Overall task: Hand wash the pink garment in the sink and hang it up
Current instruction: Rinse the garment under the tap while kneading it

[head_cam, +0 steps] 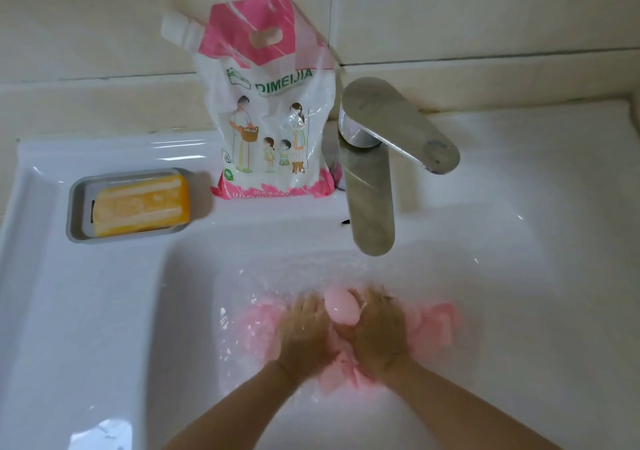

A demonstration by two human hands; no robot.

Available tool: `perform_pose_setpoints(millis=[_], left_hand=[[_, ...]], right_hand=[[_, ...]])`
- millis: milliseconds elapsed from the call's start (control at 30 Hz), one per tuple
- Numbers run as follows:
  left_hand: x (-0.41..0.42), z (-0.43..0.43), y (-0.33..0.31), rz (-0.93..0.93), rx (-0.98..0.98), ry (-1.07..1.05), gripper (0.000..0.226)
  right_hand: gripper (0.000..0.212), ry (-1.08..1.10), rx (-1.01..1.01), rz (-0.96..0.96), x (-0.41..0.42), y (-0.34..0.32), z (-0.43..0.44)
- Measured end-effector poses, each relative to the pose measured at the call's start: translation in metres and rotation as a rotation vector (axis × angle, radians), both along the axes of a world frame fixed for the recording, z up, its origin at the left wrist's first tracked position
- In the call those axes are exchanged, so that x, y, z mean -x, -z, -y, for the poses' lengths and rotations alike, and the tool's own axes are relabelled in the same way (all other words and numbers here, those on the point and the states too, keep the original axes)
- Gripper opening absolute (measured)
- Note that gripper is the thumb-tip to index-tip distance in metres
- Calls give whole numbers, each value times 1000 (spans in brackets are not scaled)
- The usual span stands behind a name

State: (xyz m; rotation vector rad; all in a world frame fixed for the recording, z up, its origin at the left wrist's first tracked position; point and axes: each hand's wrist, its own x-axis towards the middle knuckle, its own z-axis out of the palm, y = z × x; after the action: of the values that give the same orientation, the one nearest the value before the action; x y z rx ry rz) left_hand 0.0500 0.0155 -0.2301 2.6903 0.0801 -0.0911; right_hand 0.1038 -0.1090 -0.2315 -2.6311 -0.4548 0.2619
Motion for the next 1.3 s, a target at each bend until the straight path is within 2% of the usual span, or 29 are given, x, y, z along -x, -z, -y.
perform_pose_setpoints(millis=[33,100,167,233,333,400,467,533,600,667,700,733,800,867,933,967,1000,1067,1133,1167,1233,1300], left_hand=[[-8,-3,-11,-104,52,62,30],[-19,-11,-15,-237,-15,194,36],[-29,-17,-23,-291,-127,165,34],[-33,-21,-28,-291,-123,99,34],[-22,-23,-34,-94,-7,16,49],[-4,-21,-43,86,56,-32,49],[21,-21,-48,206,113,16,58],[48,-29,-49,196,59,183,75],[75,-42,-46,114,-77,399,81],[92,-54,-44,52,-81,536,71],[96,-59,-46,65,2,512,61],[96,-62,-52,68,126,403,50],[88,-65,-61,132,276,17,33],[71,-59,-63,150,255,-411,34],[48,-47,-56,-77,369,-701,44],[37,-40,-51,-210,461,-776,48],[26,-33,-47,-281,561,-802,52],[10,-25,-47,-336,904,-851,61],[-3,-20,-51,-389,1251,-901,55],[-9,-19,-54,-380,1298,-903,46],[-16,-20,-58,-343,1363,-952,29],[-19,-20,-66,-353,1476,-892,32]], right_hand=[[47,48,-8,-103,-3,-6,-2],[51,103,-44,-226,-3,-11,-5],[48,111,-44,-192,-6,-14,-9],[44,124,79,-158,-17,-18,-14],[38,217,-11,-244,-27,-28,-9],[36,184,-125,-204,-22,-39,3],[41,30,-229,-132,-6,-52,21],[62,-263,-248,-41,12,-64,41],[74,-540,-49,112,23,-62,64],[70,-711,129,215,32,-50,84],[64,-713,114,240,34,-51,88],[55,-635,36,227,34,-54,90],[46,-289,-170,179,27,-70,85],[58,128,-200,62,12,-74,81],[85,392,-165,-258,-6,-67,71],[91,426,-135,-399,-11,-57,63],[89,429,-140,-494,-13,-49,54],[72,480,-343,-555,-18,-40,33],[44,564,-603,-656,-18,-45,17],[35,577,-671,-697,-20,-48,14],[36,552,-764,-747,-25,-60,14],[36,471,-858,-721,-25,-74,15]])
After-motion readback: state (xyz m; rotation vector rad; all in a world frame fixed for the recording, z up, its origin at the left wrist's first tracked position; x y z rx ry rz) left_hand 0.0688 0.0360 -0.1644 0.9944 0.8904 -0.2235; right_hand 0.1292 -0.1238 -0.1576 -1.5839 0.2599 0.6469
